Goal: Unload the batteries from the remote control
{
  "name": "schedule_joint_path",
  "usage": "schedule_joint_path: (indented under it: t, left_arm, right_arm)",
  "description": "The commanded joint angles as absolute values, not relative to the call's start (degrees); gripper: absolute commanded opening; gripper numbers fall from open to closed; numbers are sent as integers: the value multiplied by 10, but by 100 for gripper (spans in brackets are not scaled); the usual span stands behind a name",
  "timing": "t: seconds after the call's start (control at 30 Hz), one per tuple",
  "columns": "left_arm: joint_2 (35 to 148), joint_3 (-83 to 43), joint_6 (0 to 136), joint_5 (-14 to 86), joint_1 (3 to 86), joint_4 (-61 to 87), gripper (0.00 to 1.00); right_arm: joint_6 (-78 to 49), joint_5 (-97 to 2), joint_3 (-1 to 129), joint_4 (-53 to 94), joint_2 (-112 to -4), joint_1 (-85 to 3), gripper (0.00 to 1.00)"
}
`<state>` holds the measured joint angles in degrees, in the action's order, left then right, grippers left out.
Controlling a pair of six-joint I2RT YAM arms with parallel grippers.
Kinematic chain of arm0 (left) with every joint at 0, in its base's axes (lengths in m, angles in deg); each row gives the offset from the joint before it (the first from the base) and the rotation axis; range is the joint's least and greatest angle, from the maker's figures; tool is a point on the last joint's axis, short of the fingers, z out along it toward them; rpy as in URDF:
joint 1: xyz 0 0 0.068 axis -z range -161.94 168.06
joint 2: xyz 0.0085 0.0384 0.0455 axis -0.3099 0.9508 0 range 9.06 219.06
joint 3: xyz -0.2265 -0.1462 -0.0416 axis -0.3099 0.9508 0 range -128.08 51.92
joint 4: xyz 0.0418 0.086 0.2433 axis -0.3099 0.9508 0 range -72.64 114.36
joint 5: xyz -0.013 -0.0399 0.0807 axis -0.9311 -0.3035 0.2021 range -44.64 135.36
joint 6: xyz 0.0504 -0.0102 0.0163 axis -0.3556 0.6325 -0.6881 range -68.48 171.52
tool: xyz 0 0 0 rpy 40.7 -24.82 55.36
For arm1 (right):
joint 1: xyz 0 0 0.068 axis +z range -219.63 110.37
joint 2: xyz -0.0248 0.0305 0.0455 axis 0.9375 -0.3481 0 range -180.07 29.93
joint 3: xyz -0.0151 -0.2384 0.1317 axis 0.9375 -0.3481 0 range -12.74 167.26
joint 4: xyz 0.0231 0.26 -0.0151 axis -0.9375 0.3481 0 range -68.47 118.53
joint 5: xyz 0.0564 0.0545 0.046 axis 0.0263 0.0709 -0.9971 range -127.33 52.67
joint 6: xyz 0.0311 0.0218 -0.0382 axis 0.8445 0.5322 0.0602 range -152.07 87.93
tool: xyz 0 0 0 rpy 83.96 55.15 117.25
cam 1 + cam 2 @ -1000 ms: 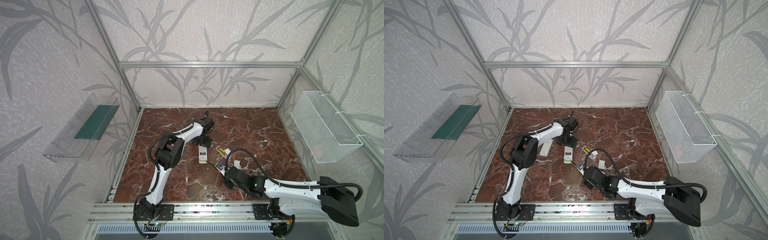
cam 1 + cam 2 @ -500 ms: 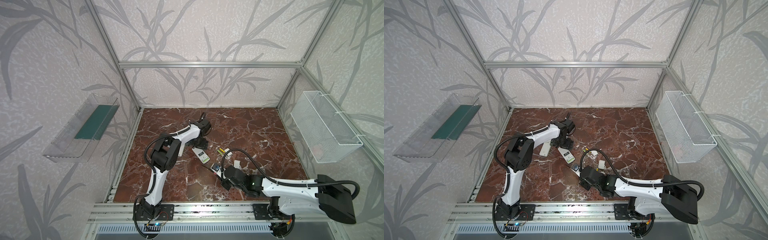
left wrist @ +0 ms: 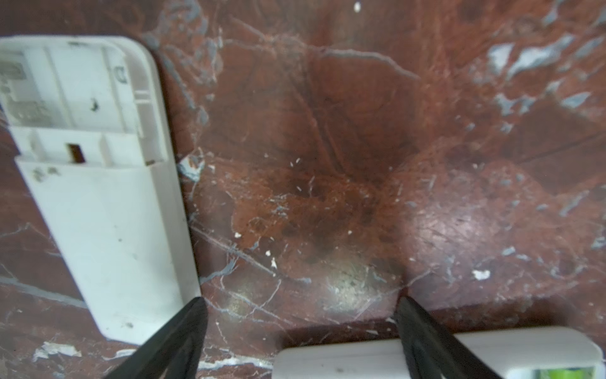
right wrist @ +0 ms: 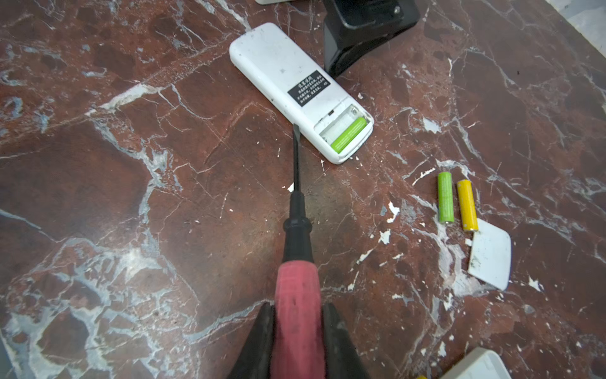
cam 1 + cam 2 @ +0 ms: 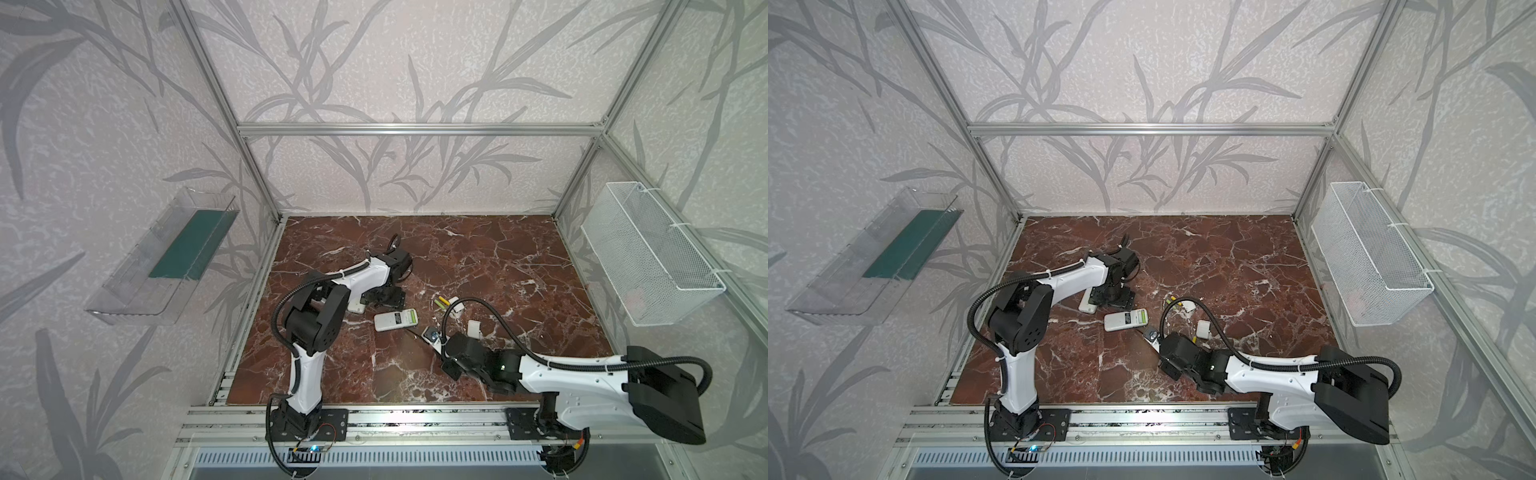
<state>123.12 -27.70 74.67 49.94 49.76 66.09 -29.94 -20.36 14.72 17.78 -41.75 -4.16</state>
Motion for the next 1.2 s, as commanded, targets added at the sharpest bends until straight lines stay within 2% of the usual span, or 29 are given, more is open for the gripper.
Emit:
schedule_joint_path:
  t: [0.0,0.27,0.53,0.8,0.9,1.1,1.17]
  left_arm:
    - [1207,-251,757,479,502,671,88]
    - [1177,-211,765,462,516,651,84]
    - [1148,-182,770,444,522,634,79]
    - [1103,-155,779,443,526,611,79]
    - [1090,-154,777,448,525,606,82]
    - [1054,-138,794,423,529,585,99]
    - [1035,-122,804,417,539,573,99]
  right_arm:
    - [-287,-178,162,187,-412,-39,0]
    - [-287,-158,165,213,-411,-41,0]
    - [-290,-150,156,250,-360,-42,0]
    - [-280,-138,153,279,-332,-42,0]
    - [-272,-138,159,288,-338,-42,0]
    - [-260,-133,164,292,-339,-42,0]
    - [-255,-125,168,300,-335,-44,0]
